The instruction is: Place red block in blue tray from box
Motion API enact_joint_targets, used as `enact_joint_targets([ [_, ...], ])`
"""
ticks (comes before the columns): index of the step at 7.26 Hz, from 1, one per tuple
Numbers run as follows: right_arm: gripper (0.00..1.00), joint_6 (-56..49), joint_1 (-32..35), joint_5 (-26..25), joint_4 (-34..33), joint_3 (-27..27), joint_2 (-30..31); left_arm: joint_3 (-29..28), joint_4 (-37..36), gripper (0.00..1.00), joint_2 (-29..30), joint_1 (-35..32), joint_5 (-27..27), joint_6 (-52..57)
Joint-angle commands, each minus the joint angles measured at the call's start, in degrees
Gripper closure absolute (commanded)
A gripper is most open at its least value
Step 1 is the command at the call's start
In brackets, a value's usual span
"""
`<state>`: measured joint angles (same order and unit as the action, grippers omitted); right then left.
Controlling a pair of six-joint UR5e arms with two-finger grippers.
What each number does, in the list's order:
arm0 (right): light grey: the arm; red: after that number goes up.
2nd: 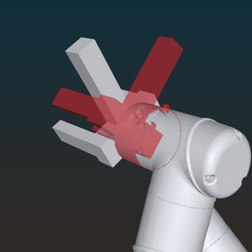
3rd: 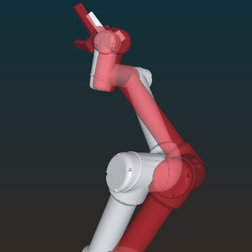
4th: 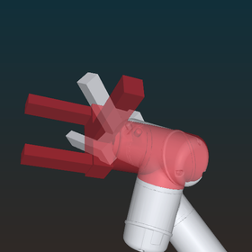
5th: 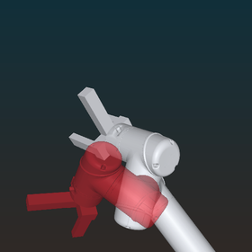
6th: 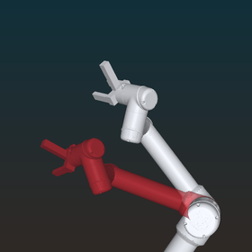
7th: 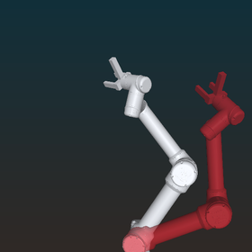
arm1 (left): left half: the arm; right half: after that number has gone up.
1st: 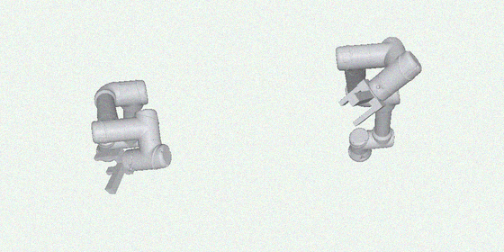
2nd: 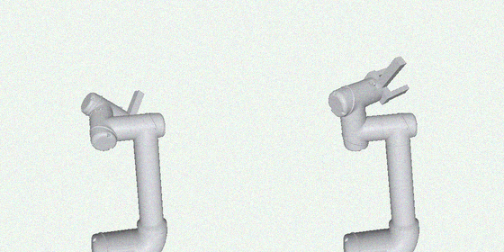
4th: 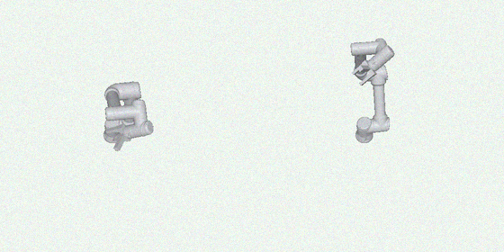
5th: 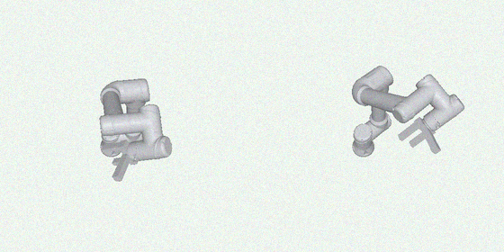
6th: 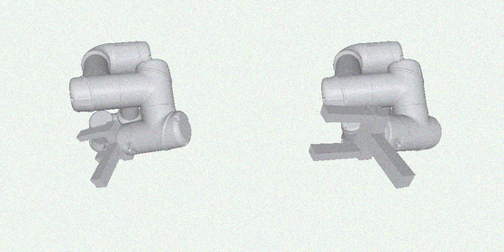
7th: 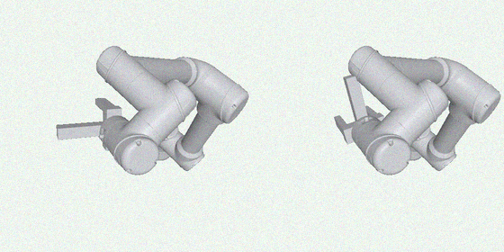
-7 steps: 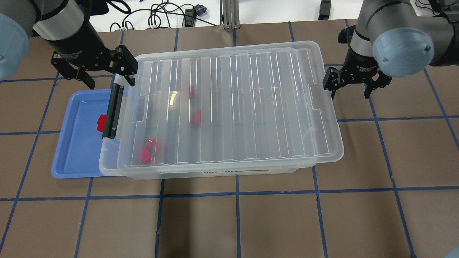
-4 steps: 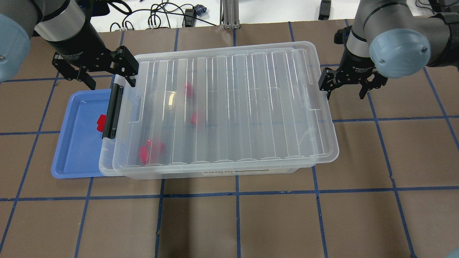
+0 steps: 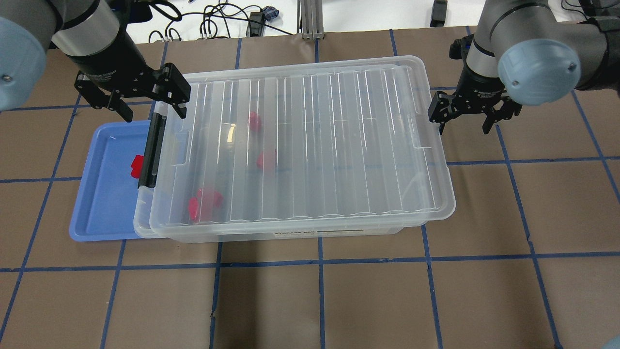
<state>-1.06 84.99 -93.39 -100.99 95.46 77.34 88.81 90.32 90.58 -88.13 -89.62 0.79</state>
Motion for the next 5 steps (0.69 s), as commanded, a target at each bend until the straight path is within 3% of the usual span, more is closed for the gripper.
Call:
enact_joint_targets([
  [1,0.00,-0.34,0.00,0.66,0.00,-0.01,-0.09,0.05,0.03,0.00,-0.05,-0.55,-0.03,0.00],
  [5,0.00,-0.69,0.00,0.93,0.00,-0.01,0.00,-0.48,-0.05,0.00,0.91,-0.64,0.23,-0.09],
])
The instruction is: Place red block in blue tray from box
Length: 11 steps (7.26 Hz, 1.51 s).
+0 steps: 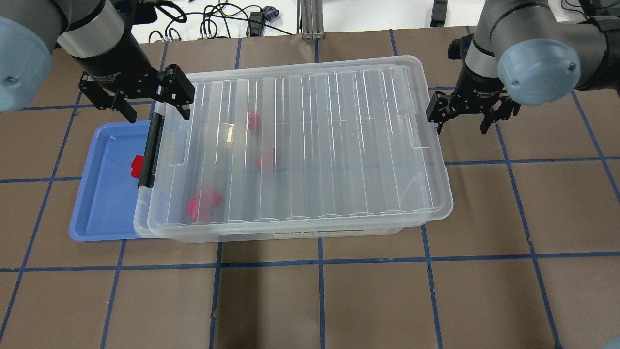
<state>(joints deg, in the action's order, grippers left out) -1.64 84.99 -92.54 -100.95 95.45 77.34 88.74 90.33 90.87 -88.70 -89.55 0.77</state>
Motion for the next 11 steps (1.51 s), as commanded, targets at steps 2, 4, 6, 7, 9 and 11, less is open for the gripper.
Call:
enact_joint_targets([
  [2,0.00,-0.29,0.00,0.08,0.05,0.00,0.00,-0.06,1.50,0.00,-0.69,-0.07,-0.01,-0.07],
  [4,0.00,-0.47,0.00,-0.09,-0.04,-0.09,0.09,-1.02,1.86,0.00,-0.52,-0.07,-0.10,0.02],
  [6,0.00,-0.99,-1.22,-0.80,-0.38,-1.75,3.05,-1.11,2.30,0.00,-1.13,0.02,-0.10,-0.07],
  [7,0.00,-0.12,-1.93,0.33,0.22,-3.07,5.78,-1.11,2.39,0.00,-1.22,0.02,-0.19,0.02],
  [9,0.00,5.13,-1.58,4.39,5.99,-2.82,13.76,-1.11,3.17,0.00,-1.74,0.02,-0.53,-0.07],
  [11,0.00,12.40,0.68,4.03,10.15,-2.73,14.16,-1.20,5.73,0.00,-2.18,0.02,-0.80,0.02],
])
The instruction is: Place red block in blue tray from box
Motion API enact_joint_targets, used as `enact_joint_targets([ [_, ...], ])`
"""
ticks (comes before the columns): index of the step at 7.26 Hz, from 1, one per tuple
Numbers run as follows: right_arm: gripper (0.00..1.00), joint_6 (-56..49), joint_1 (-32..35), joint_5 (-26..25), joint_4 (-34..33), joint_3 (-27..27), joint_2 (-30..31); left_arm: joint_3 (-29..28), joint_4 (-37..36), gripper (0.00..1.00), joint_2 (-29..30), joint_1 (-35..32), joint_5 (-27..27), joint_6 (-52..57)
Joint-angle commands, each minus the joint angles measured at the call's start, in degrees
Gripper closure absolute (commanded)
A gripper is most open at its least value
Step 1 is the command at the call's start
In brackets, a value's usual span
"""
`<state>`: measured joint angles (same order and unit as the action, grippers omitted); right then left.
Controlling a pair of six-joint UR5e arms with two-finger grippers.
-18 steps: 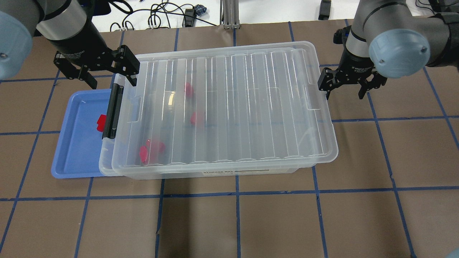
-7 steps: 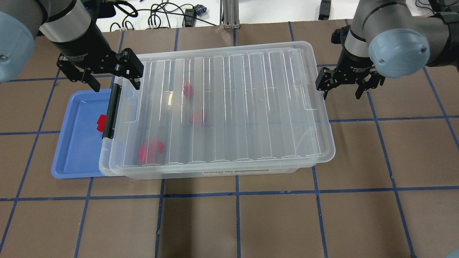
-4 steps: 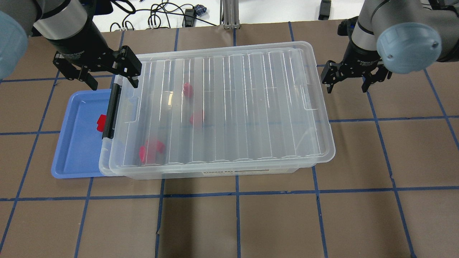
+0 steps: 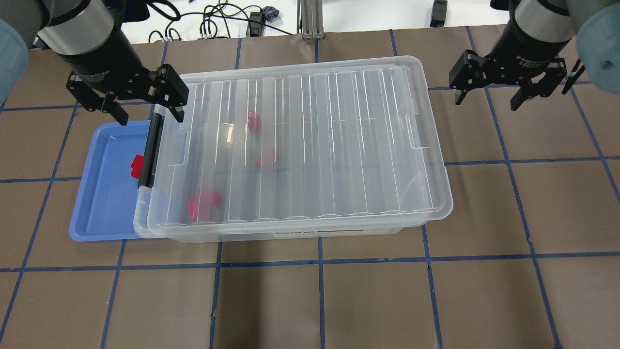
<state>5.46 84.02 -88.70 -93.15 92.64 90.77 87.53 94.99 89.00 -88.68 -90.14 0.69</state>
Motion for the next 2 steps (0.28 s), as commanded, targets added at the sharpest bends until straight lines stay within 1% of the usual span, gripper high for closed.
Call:
enact_joint_targets([
  [1,0.00,6.65,4.46,-0.51,2.10,0.09,0.55,0.09,1.07,0.00,-0.32,-0.08,-0.30,0.19],
  [2,0.00,6.67,4.83,-0.42,2.35,0.17,0.98,0.09,0.90,0.00,-0.06,0.00,-0.30,0.10],
])
